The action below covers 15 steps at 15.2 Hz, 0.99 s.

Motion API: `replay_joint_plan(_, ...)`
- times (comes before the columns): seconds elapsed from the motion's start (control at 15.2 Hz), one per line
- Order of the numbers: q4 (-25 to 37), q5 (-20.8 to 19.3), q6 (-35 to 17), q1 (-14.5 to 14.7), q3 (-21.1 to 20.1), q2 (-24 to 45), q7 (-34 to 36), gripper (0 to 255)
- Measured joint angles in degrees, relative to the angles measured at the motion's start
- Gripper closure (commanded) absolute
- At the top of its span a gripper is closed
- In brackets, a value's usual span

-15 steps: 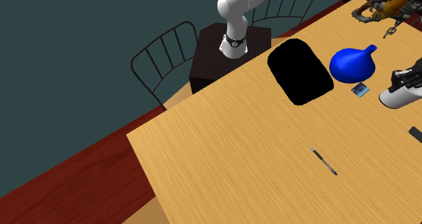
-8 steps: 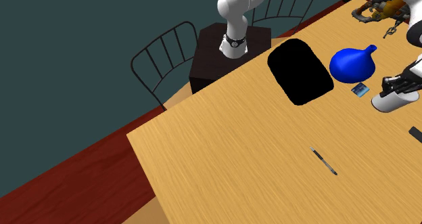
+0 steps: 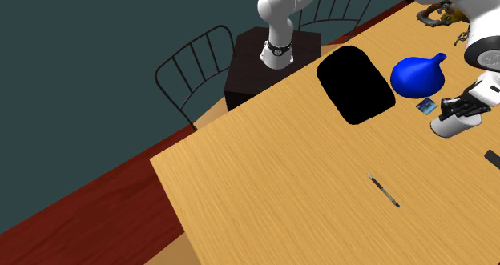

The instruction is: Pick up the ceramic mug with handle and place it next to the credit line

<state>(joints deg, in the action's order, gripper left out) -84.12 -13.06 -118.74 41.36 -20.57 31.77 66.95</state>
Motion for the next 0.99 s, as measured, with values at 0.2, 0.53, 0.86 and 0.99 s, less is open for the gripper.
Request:
replay_joint_plan(0.2,-1.2,-0.3,-1.9,0.0,0.2,0.7,0.3,255)
replay_joint_plan(0.53,-1.6,-0.5,-2.5,0.0,0.3,0.9,0.4,255)
replay_joint_plan(0.86,-1.6,-0.5,-2.5,0.0,0.3,0.9,0.4,0)
replay_joint_plan(0.99,-1.6,-0.5,-2.5,0.0,0.3,0.9,0.4,0)
